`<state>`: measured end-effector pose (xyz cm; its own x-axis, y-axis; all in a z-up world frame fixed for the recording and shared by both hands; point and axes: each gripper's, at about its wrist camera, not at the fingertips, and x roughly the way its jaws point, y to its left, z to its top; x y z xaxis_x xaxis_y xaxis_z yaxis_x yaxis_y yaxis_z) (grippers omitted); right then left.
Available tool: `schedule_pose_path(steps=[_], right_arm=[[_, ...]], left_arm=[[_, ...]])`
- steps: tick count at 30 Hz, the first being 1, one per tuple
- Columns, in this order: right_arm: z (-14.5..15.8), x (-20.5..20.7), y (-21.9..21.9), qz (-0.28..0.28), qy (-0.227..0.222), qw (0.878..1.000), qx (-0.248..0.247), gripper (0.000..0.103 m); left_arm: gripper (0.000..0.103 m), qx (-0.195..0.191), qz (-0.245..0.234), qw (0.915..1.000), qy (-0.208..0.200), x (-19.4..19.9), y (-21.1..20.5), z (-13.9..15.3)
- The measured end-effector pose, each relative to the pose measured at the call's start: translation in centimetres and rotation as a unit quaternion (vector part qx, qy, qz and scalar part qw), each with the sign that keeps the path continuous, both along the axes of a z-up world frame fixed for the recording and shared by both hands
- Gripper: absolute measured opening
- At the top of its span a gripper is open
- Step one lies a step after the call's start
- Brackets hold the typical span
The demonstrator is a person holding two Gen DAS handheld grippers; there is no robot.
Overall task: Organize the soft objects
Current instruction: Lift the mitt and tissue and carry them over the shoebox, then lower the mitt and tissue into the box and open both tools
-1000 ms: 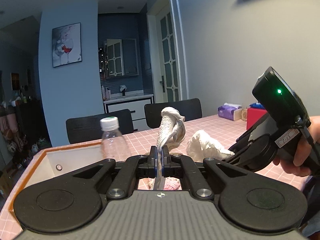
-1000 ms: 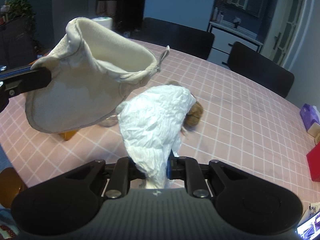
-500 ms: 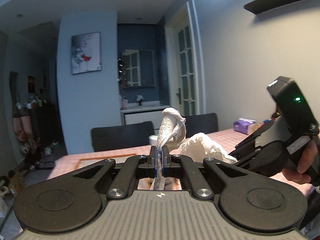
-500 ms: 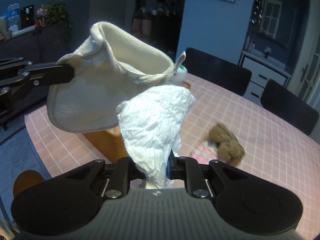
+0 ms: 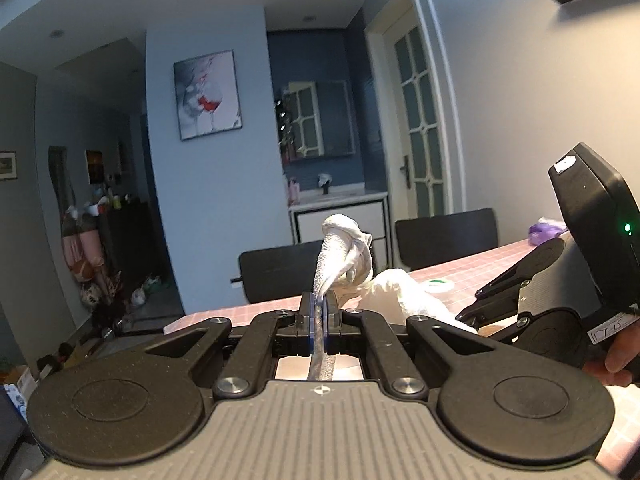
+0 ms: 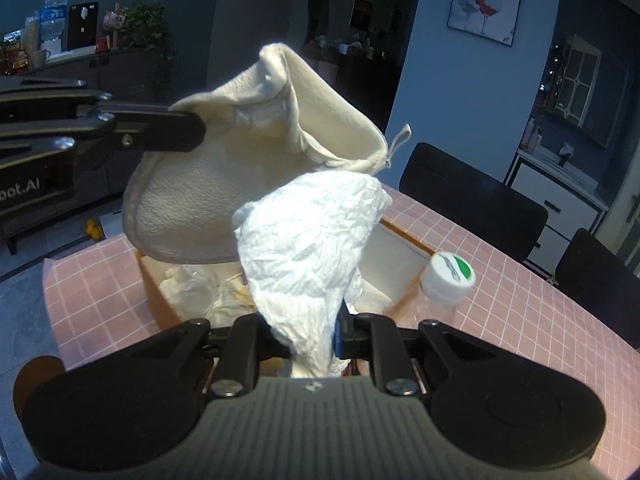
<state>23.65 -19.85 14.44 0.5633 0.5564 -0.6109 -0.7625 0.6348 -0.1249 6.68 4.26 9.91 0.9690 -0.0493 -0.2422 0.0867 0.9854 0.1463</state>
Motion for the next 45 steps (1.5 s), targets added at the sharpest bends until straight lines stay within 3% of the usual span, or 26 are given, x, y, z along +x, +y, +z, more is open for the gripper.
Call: schedule_pose_path(steps=[11, 22, 27, 30, 40, 43, 45], right_arm=[[-1.9, 8.1, 6.5, -0.022, 0.040, 0.997, -0.059, 0.016], [-5.7, 10.3, 10.6, -0.053, 0.052, 0.990, -0.123, 0.018], [-7.2, 11.8, 11.8, -0.085, 0.060, 0.984, -0.143, 0.019], [-7.8, 12.4, 12.2, -0.097, 0.068, 0.982, -0.146, 0.020], [-7.7, 12.4, 11.8, -0.103, 0.074, 0.982, -0.139, 0.038], [-7.6, 12.3, 11.7, -0.102, 0.071, 0.983, -0.136, 0.043], [-7.5, 12.3, 11.6, -0.102, 0.068, 0.983, -0.135, 0.049]], left_arm=[[0.003, 0.003, 0.006, 0.9987, 0.051, 6.3, 2.3, -1.5], [0.003, -0.037, 0.017, 0.9890, 0.142, 10.5, 5.6, -4.9], [0.003, -0.063, 0.016, 0.9836, 0.168, 10.9, 7.0, -6.2], [0.003, -0.051, 0.018, 0.9848, 0.165, 10.7, 6.8, -6.4], [0.008, -0.058, 0.019, 0.9811, 0.184, 11.1, 6.7, -6.1], [0.015, -0.060, 0.022, 0.9814, 0.181, 11.0, 6.8, -5.9], [0.026, -0.064, 0.027, 0.9815, 0.178, 11.0, 7.1, -5.7]])
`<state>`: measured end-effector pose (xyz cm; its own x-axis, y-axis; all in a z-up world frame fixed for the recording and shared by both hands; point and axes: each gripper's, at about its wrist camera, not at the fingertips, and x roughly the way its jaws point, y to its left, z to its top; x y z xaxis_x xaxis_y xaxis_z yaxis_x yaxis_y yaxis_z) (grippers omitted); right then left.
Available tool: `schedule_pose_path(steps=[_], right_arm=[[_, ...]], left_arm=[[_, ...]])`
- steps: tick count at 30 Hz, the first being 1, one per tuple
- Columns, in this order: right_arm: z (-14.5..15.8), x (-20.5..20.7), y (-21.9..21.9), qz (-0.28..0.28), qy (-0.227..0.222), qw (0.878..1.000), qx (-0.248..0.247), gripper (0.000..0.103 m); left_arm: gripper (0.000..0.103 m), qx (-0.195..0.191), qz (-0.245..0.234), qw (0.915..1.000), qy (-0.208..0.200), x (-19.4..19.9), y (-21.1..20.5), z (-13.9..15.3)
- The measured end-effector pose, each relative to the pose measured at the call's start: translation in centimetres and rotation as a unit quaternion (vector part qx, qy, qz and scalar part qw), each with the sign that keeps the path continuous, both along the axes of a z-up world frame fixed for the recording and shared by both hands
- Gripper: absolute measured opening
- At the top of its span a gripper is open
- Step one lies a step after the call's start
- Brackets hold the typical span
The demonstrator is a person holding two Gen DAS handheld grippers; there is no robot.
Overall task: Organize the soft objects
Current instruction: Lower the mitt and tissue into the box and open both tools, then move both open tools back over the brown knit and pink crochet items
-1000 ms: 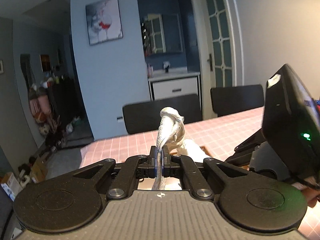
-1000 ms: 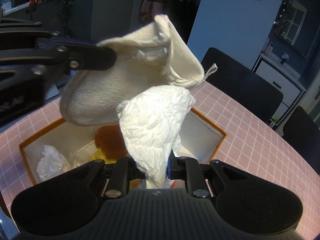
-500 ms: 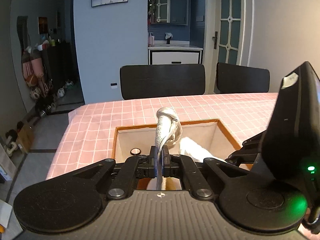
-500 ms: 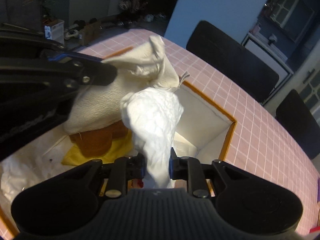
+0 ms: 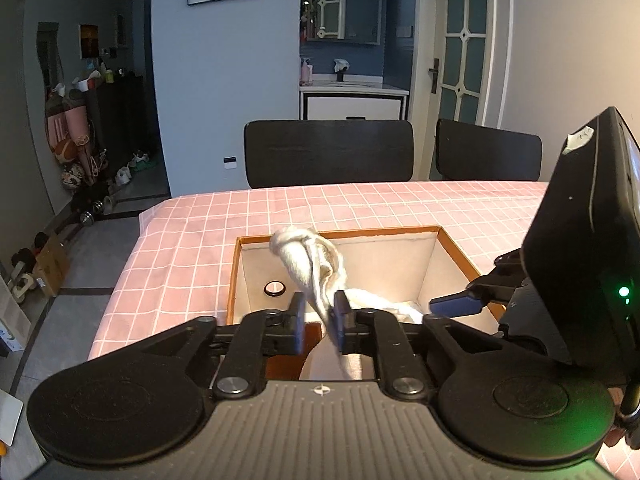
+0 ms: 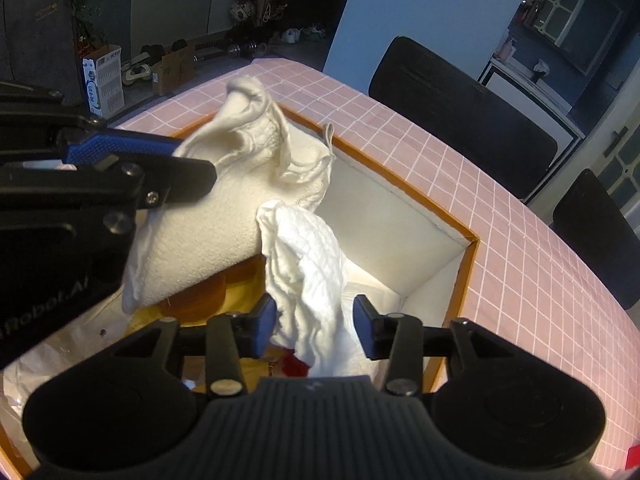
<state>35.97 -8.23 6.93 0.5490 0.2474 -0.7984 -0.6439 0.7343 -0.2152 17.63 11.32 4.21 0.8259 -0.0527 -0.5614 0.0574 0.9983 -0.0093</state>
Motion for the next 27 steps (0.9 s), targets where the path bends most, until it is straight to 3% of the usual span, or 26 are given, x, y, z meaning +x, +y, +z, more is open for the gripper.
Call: schedule_pose_path(steps=[3, 8, 12, 27], right_arm=[[0.5, -0.4, 0.0, 0.001, -0.010, 1.000, 0.001, 0.055], [1.7, -1.6, 0.0, 0.006, -0.024, 1.000, 0.008, 0.055], [2.5, -3.2, -0.1, 0.016, -0.048, 0.999, 0.011, 0.068], [6.0, -10.1, -3.4, 0.093, -0.092, 0.991, 0.037, 0.069]], left_arm=[[0.040, -0.011, 0.009, 0.9999, -0.008, -0.3, 0.3, 0.4], [0.041, -0.006, 0.013, 0.9997, -0.018, -0.8, 0.4, 1.1], [0.046, -0.003, 0.014, 0.9995, -0.030, -1.4, 0.1, 1.6], [0.047, 0.035, 0.019, 0.9966, -0.073, -6.1, -1.0, 3.2]])
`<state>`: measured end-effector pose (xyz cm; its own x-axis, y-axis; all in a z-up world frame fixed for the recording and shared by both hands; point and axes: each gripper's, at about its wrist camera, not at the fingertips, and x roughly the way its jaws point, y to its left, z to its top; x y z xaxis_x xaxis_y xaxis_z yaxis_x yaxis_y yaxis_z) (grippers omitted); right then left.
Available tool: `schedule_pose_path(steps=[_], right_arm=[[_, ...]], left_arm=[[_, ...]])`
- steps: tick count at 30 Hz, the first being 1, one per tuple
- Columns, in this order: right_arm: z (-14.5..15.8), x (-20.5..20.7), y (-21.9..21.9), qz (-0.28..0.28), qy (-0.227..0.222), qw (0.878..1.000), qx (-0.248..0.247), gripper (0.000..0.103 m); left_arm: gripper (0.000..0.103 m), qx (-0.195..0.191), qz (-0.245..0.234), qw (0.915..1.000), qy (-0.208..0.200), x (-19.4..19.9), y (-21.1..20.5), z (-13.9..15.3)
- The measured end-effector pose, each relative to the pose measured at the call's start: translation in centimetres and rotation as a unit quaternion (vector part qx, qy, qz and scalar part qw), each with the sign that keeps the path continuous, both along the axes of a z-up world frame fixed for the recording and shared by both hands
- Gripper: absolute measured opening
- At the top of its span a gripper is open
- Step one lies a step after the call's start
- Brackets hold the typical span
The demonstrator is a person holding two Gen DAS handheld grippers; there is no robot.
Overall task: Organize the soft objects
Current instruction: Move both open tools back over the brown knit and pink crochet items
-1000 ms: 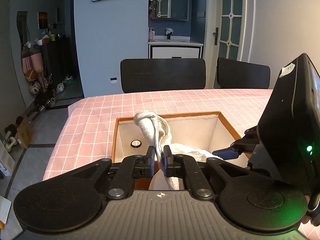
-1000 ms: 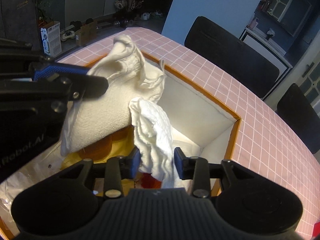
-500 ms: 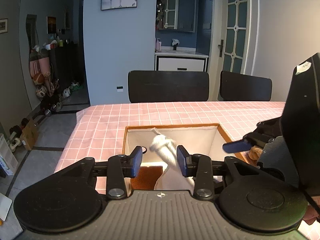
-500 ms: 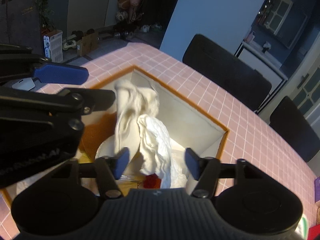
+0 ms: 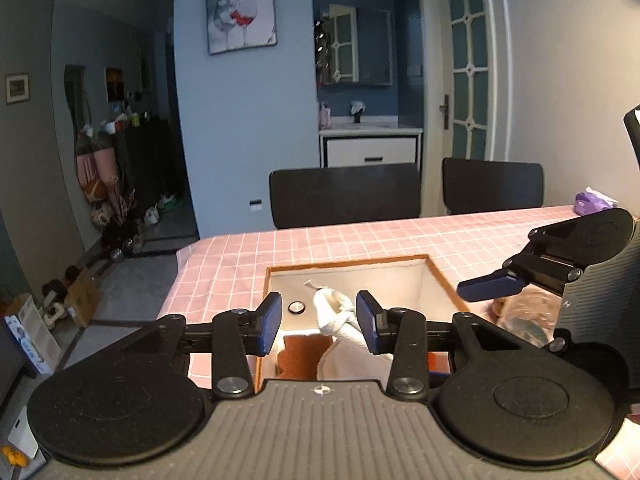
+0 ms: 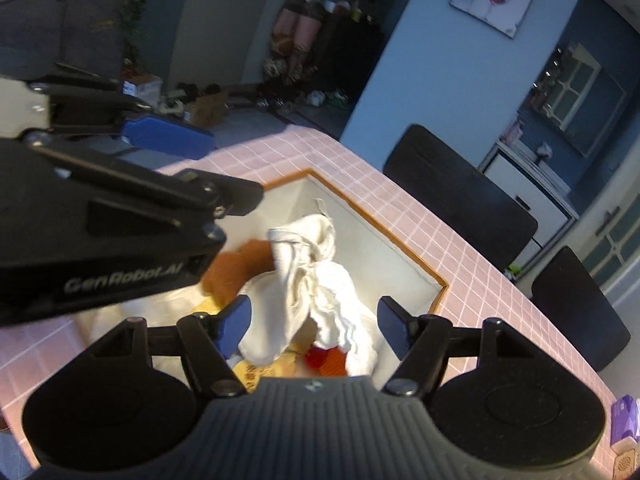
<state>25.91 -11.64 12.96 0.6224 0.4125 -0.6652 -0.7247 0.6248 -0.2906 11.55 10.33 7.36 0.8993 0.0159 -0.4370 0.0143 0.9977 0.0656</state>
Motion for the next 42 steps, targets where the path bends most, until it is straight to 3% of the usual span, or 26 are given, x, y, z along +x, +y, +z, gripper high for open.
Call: schedule_pose_path(steps=[5, 7, 11, 23, 32, 37, 42], right_arm=[[1.2, -3.4, -2.9, 0.033, -0.008, 0.999, 0.034, 0.070], [1.4, -4.6, -4.3, 0.039, -0.013, 0.998, 0.049, 0.081], [1.0, -6.9, -7.0, 0.042, -0.030, 0.997, 0.061, 0.082], [-1.1, -10.3, -15.8, -0.009, -0.012, 0.998, 0.057, 0.087], [-3.9, -8.6, -22.4, -0.079, 0.017, 0.997, 0.019, 0.088], [-5.6, -6.4, -25.2, -0.115, 0.054, 0.992, 0.009, 0.087], [-6.9, -3.6, -27.2, -0.137, 0.063, 0.989, 0.002, 0.086]], left_arm=[[0.047, 0.007, -0.020, 0.9993, -0.032, -2.8, -1.7, 0.2], [0.048, 0.007, -0.028, 0.9986, -0.045, -3.9, -2.5, 0.1], [0.049, 0.002, -0.035, 0.9970, -0.069, -5.6, -4.3, -0.5], [0.049, 0.013, -0.109, 0.9900, -0.089, -8.0, -11.1, -3.6], [0.049, 0.035, -0.182, 0.9802, -0.071, -7.0, -16.6, -6.2], [0.049, 0.077, -0.218, 0.9714, -0.054, -5.5, -19.7, -7.6], [0.049, 0.097, -0.234, 0.9666, -0.036, -3.9, -22.2, -8.5]])
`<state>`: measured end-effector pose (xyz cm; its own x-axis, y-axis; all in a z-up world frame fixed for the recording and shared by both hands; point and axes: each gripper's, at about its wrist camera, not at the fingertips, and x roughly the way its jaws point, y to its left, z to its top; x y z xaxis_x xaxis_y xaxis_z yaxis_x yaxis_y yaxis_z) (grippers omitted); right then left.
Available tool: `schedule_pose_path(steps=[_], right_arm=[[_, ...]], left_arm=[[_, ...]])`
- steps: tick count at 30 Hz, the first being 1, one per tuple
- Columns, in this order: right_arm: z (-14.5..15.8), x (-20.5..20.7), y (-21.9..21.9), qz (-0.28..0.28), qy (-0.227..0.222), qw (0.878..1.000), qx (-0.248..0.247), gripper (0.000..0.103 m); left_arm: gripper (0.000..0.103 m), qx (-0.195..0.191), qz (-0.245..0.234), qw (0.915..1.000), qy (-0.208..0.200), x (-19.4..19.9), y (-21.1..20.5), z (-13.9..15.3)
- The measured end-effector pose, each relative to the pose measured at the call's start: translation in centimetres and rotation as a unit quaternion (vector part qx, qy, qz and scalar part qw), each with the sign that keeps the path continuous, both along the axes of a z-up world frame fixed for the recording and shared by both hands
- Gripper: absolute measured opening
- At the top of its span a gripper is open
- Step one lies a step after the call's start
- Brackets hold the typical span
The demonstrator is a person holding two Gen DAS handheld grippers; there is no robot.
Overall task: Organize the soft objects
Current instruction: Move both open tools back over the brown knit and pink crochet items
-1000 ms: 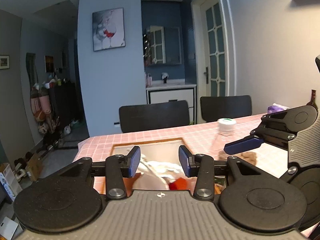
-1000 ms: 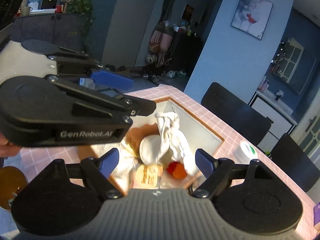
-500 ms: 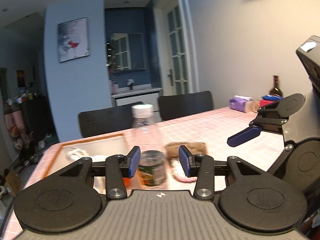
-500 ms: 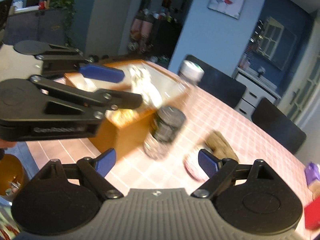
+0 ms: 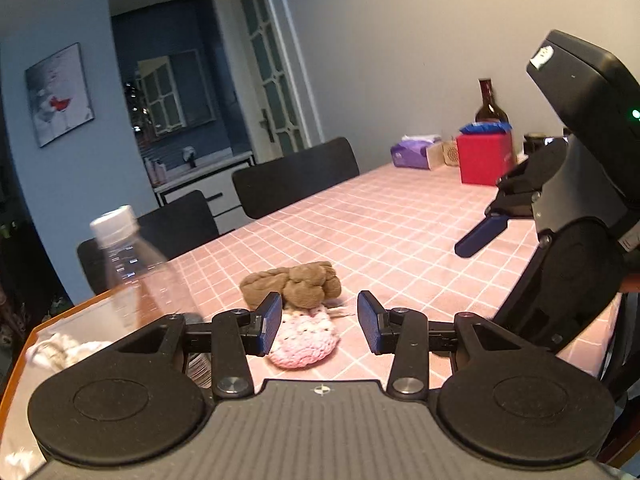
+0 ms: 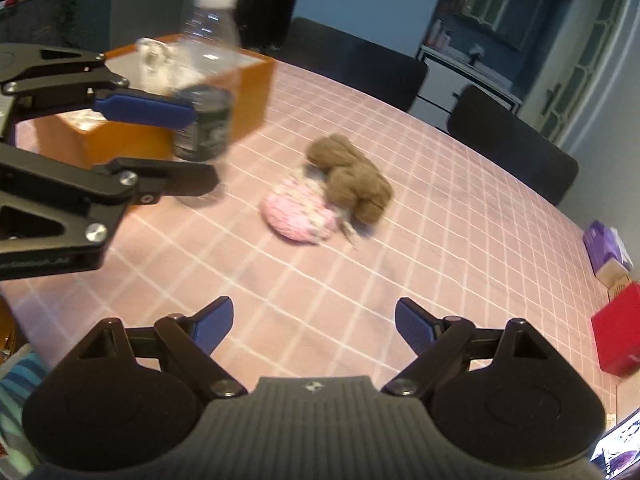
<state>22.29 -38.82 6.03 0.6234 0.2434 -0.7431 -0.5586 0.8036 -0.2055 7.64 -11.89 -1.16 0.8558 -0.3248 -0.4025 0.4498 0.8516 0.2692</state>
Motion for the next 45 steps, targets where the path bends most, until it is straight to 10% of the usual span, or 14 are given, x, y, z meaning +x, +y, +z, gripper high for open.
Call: schedule_pose_path(steps=[27, 36, 45], right_arm=[[-3.9, 11.9, -5.0, -0.064, 0.035, 0.995, 0.062, 0.072], [-3.6, 13.1, -4.2, -0.022, 0.036, 0.996, 0.074, 0.073], [-3.7, 15.4, -1.2, 0.019, 0.037, 0.995, 0.091, 0.077]], left_arm=[[0.083, 0.020, 0.127, 0.9866, 0.101, 11.2, -4.8, -6.0], [0.082, 0.062, 0.154, 0.9784, 0.124, 12.9, -5.6, -8.4], [0.056, 0.056, 0.156, 0.9733, 0.159, 13.7, -5.2, -8.0]])
